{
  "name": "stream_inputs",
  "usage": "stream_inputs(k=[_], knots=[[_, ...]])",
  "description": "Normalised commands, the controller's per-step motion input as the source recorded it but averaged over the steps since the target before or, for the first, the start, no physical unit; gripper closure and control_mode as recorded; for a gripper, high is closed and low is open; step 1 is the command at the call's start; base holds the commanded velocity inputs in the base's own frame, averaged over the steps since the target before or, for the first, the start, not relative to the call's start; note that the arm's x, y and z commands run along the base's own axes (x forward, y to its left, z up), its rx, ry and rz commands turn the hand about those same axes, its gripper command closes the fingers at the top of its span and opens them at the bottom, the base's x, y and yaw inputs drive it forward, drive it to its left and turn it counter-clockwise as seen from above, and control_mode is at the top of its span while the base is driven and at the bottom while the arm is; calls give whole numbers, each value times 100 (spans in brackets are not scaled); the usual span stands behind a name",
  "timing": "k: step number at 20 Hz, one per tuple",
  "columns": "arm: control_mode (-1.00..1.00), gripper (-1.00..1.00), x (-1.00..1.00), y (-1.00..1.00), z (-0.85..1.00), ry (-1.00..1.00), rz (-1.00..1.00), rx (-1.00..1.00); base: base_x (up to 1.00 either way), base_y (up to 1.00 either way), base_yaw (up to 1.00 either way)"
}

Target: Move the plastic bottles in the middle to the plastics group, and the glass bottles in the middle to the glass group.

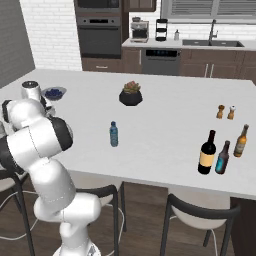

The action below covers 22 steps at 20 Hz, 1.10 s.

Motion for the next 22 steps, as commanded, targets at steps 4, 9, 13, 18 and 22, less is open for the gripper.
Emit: stream_inputs(k=[4,9,13,18,22], knots=[[-100,-100,-48,-98,1,2,-28,0,0,0,0],[-100,-100,-8,-91,19,9,-32,-6,0,0,0],[-100,-100,0,-96,36,6,-36,-4,0,0,0],[-100,-100,0,-100,35,3,-42,0,0,0,0],[-100,-100,0,-100,7,3,-48,0,0,0,0]])
